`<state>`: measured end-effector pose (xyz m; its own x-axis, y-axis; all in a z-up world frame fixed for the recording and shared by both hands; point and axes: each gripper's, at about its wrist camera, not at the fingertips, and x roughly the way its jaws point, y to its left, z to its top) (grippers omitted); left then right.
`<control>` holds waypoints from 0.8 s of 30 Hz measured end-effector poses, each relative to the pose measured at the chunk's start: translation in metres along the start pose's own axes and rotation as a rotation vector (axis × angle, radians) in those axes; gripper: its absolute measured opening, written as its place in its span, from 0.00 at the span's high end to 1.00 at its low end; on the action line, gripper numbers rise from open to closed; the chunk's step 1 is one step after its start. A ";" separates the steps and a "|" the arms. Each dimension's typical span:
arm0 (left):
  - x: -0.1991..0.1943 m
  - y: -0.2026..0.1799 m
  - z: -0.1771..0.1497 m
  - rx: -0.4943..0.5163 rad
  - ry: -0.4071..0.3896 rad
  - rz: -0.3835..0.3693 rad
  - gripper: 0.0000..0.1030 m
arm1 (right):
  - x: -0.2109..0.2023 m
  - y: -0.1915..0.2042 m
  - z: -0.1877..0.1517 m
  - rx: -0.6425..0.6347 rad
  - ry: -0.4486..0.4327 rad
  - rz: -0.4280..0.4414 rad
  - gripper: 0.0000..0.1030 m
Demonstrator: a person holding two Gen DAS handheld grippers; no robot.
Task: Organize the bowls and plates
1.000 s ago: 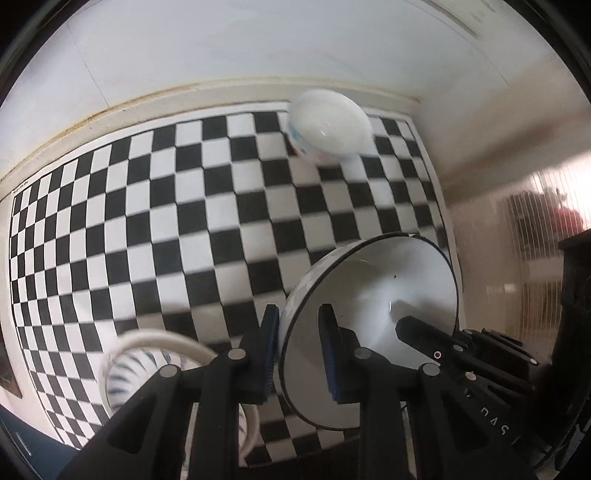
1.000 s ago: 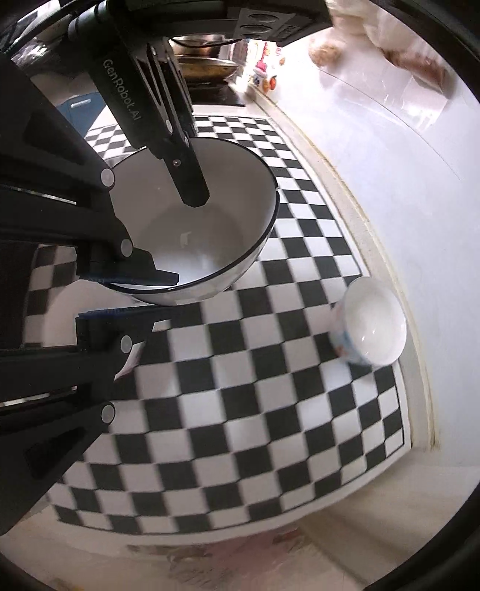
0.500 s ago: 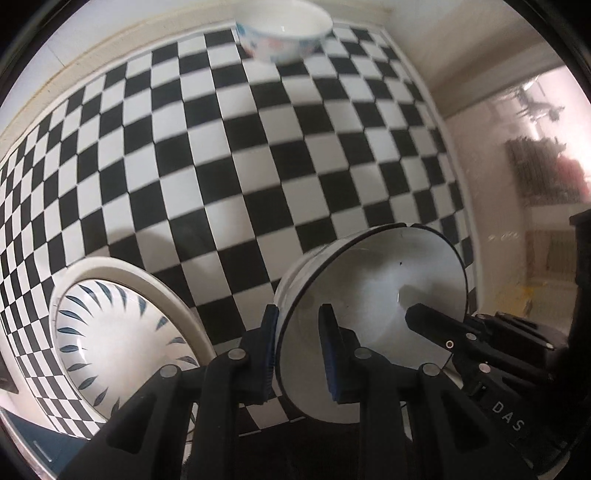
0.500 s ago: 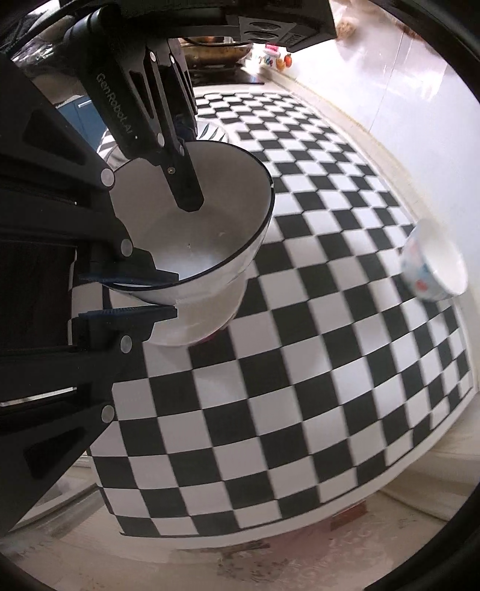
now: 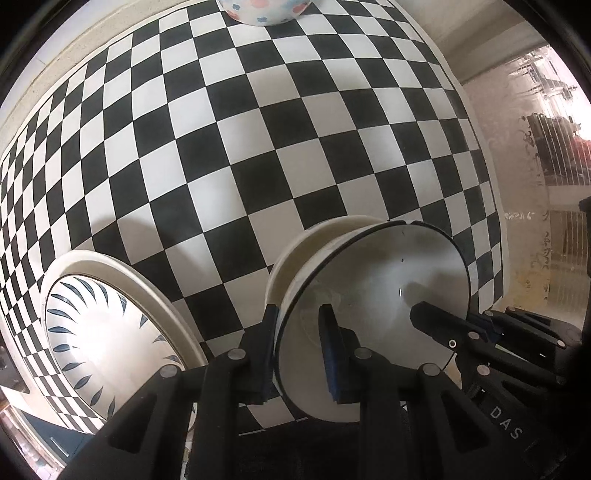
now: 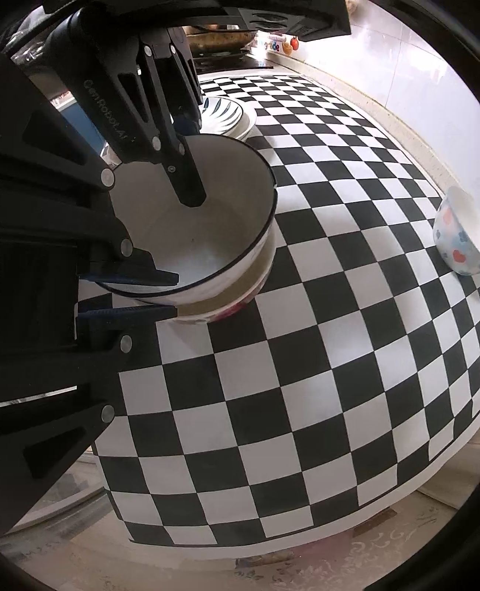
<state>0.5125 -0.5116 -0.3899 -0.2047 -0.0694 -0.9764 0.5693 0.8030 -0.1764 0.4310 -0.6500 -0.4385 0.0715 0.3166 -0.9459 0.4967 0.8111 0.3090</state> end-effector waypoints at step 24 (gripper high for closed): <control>0.024 -0.021 0.010 0.037 0.065 0.068 0.81 | 0.008 0.005 0.007 -0.020 0.055 -0.047 0.89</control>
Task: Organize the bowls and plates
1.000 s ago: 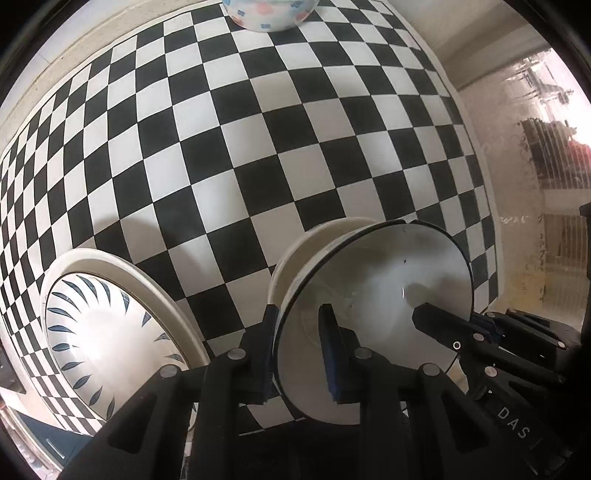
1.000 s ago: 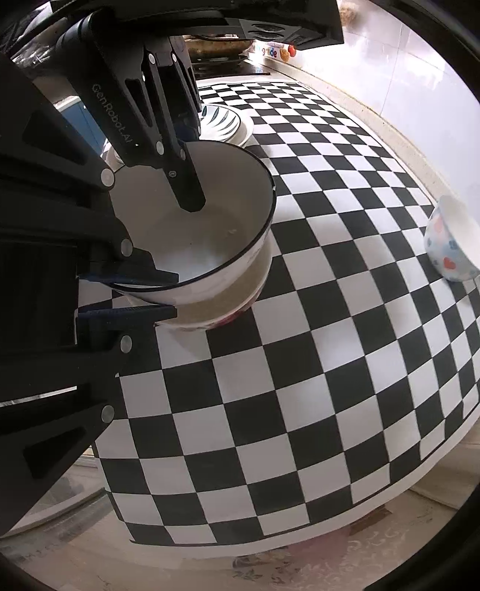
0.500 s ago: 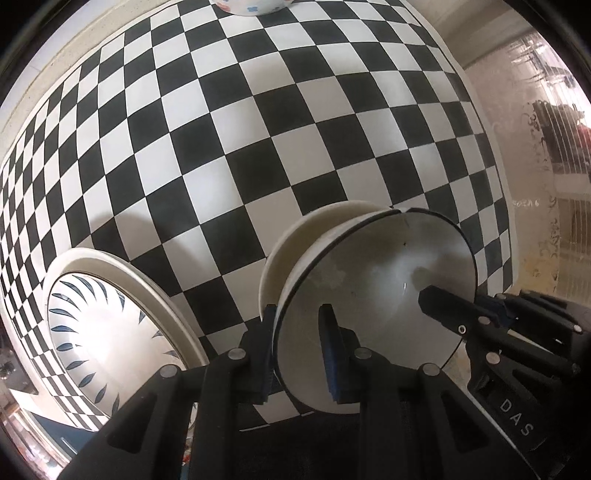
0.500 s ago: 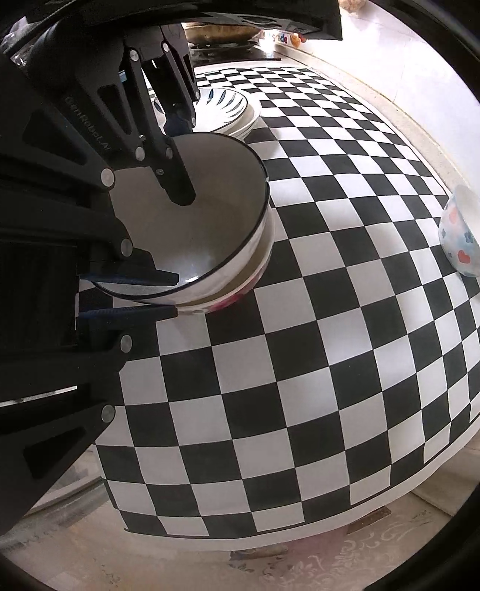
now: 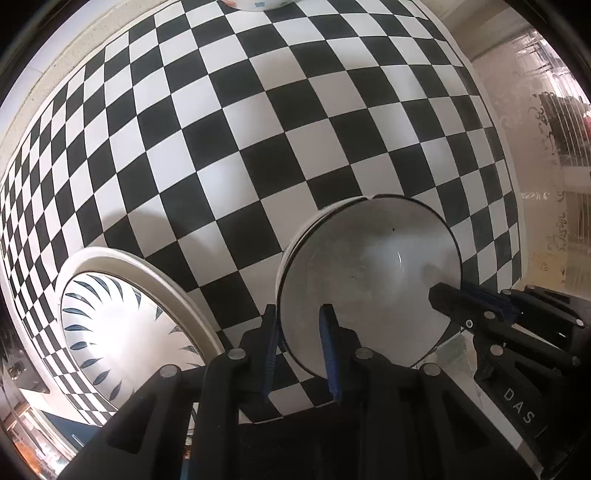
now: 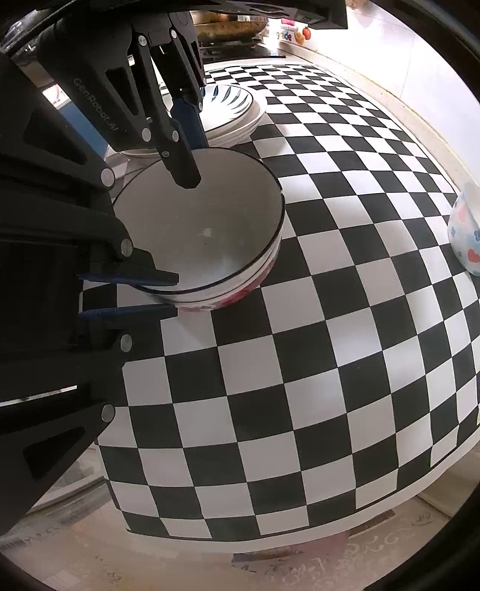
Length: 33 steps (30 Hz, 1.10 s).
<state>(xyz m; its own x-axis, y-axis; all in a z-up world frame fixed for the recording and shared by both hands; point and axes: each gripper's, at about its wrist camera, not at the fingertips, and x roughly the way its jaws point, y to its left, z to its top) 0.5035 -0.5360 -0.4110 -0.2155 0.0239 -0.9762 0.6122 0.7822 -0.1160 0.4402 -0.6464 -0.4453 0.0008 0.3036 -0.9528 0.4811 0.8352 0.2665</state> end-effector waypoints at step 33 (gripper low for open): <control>-0.095 0.084 0.025 -0.244 -0.321 -0.112 0.76 | -0.104 0.006 0.057 -0.030 -0.288 0.185 0.14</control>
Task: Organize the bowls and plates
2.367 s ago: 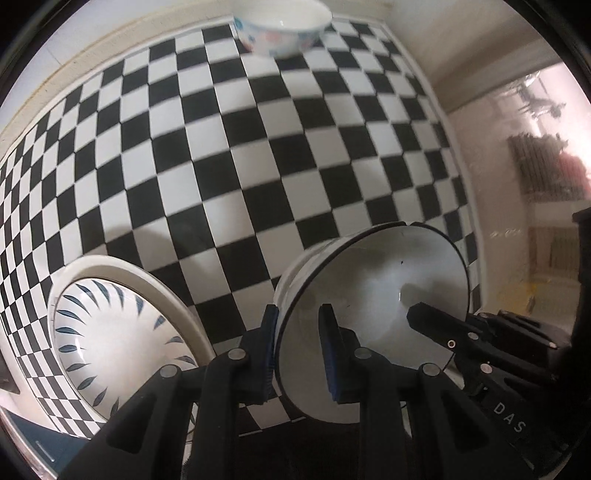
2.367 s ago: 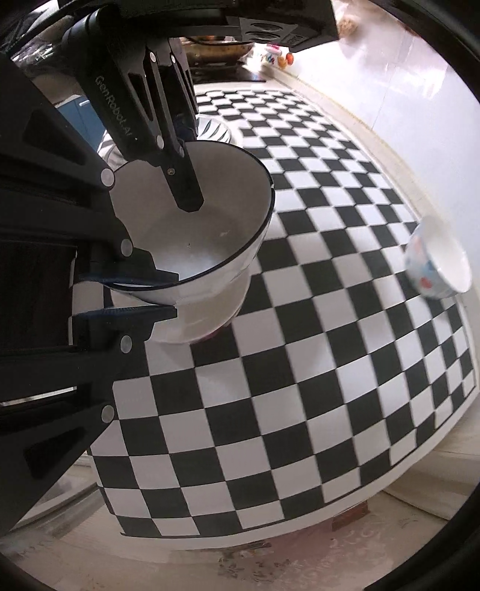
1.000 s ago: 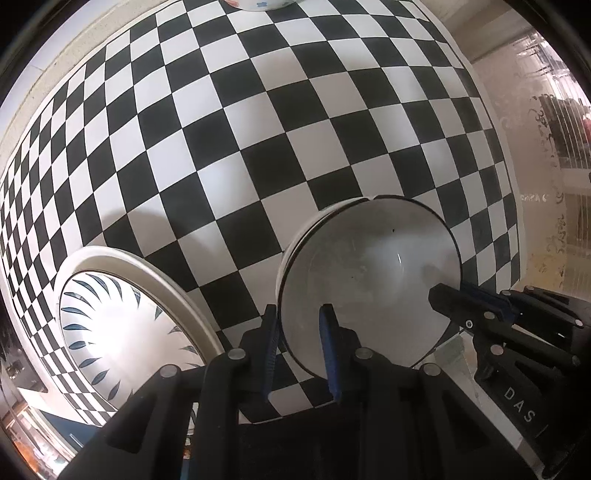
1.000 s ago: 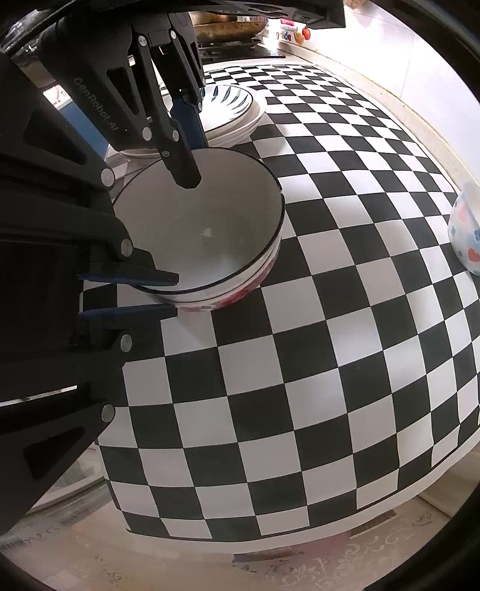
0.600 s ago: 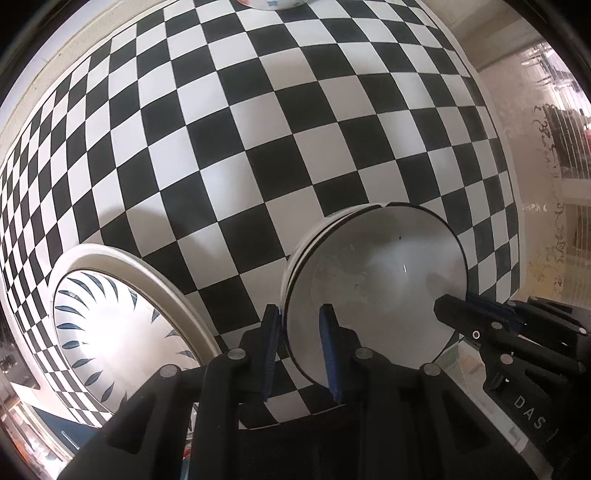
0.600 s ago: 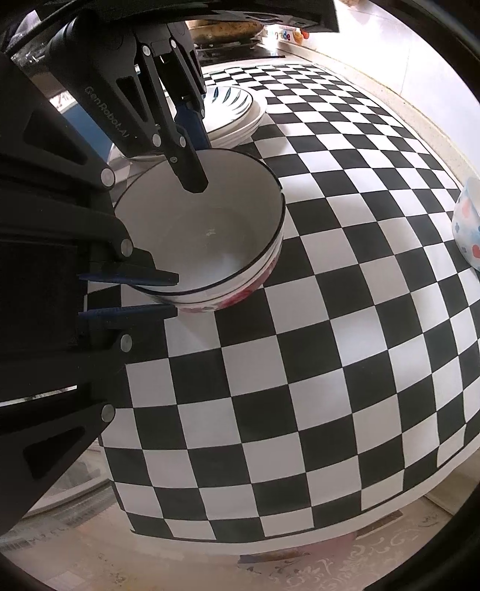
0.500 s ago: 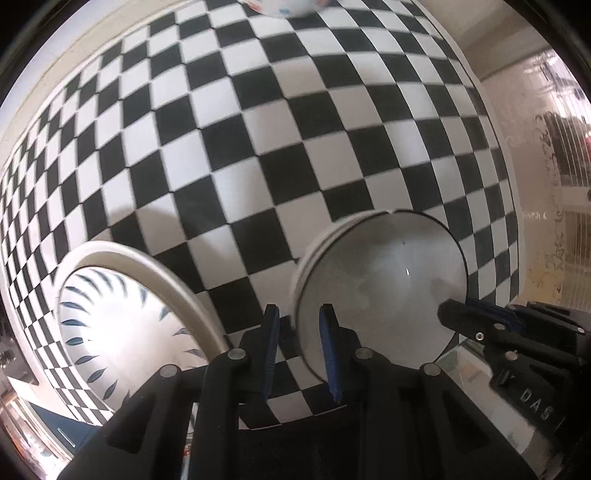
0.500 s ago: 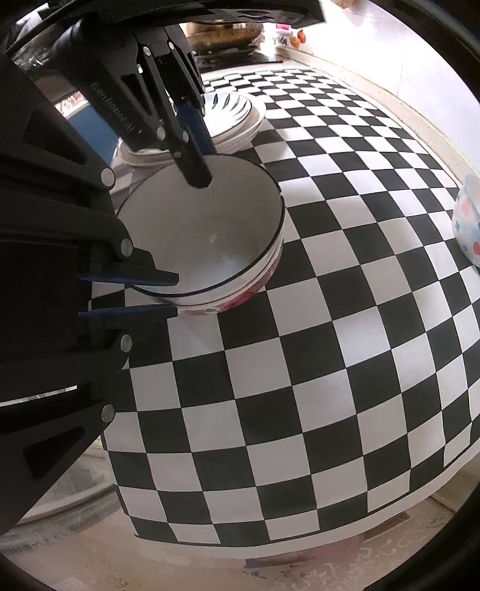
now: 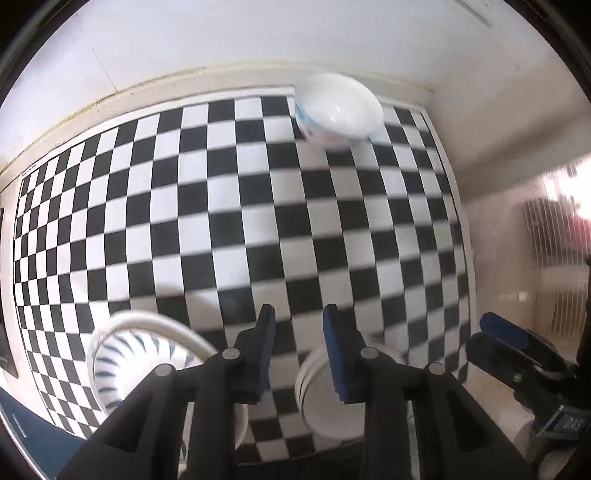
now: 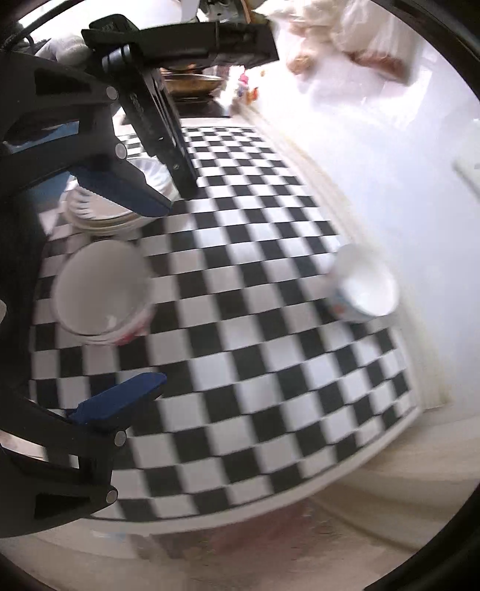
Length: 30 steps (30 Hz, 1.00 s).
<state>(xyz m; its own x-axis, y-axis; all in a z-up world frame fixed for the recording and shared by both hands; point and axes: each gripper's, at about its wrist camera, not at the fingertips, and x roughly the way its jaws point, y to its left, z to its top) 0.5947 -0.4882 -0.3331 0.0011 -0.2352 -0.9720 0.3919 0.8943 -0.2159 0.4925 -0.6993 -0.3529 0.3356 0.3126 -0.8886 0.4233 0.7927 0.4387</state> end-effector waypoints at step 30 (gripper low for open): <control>0.143 0.016 0.204 -0.159 0.115 -0.108 0.75 | 0.161 -0.027 0.230 0.093 0.079 -0.090 0.41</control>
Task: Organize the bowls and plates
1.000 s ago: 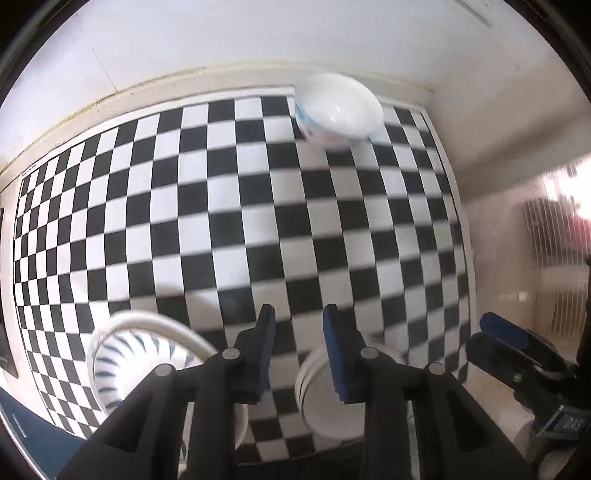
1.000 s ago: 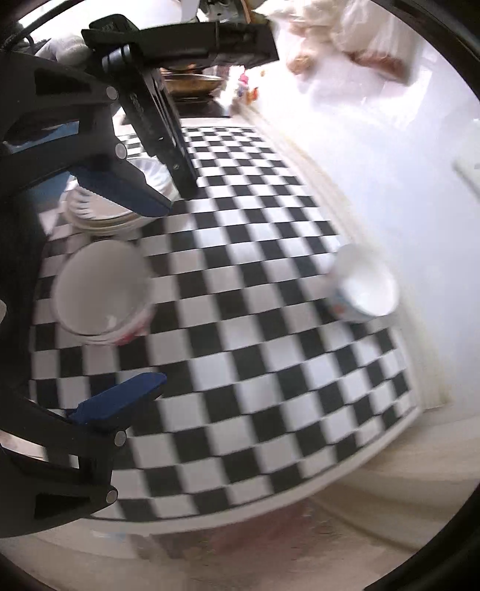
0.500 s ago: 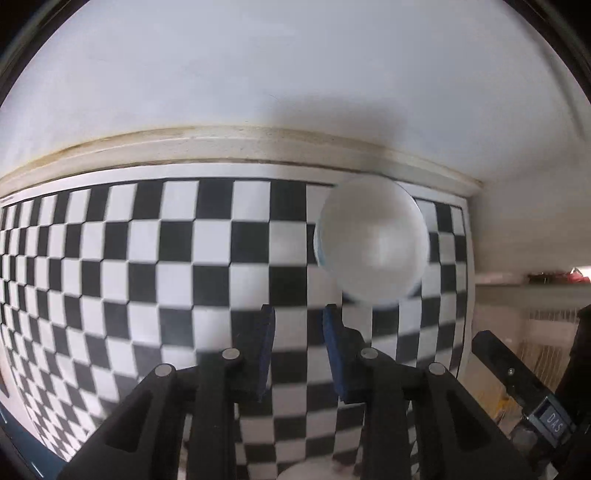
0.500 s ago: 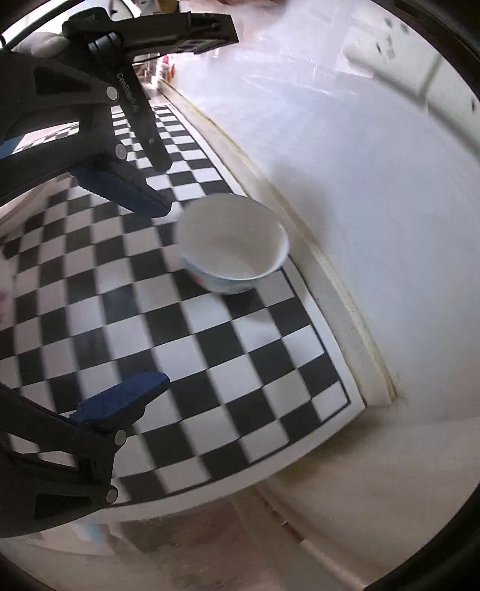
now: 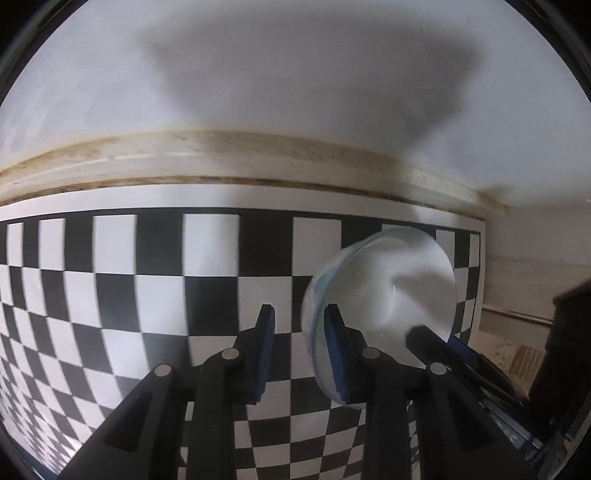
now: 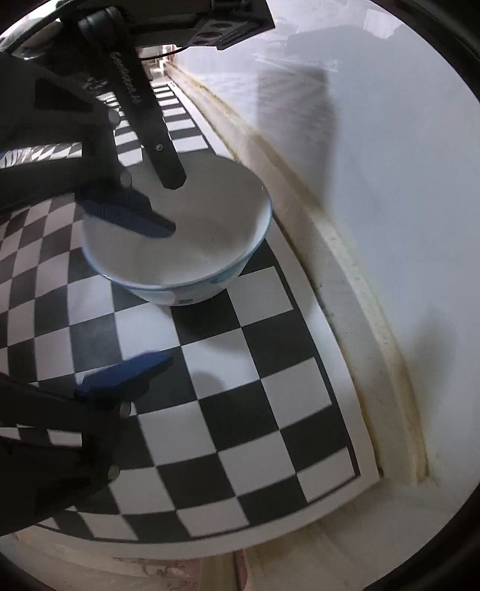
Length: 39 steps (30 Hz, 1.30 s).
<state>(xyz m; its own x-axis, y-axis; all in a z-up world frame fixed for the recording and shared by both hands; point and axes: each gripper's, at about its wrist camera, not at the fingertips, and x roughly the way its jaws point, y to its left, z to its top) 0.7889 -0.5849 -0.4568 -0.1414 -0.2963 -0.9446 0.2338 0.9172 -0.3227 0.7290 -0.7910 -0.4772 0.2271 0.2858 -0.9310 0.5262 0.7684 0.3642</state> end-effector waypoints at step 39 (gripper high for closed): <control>-0.103 -0.020 -0.152 0.133 -0.112 -0.036 0.80 | -0.107 0.024 -0.156 -0.060 -0.081 0.024 0.88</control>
<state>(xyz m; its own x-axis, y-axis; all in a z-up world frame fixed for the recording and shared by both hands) 0.6529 -0.5322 -0.3440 -0.0461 -0.3628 -0.9307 0.3571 0.8642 -0.3545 0.5896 -0.7141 -0.3725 0.3056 0.2589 -0.9163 0.4705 0.7956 0.3817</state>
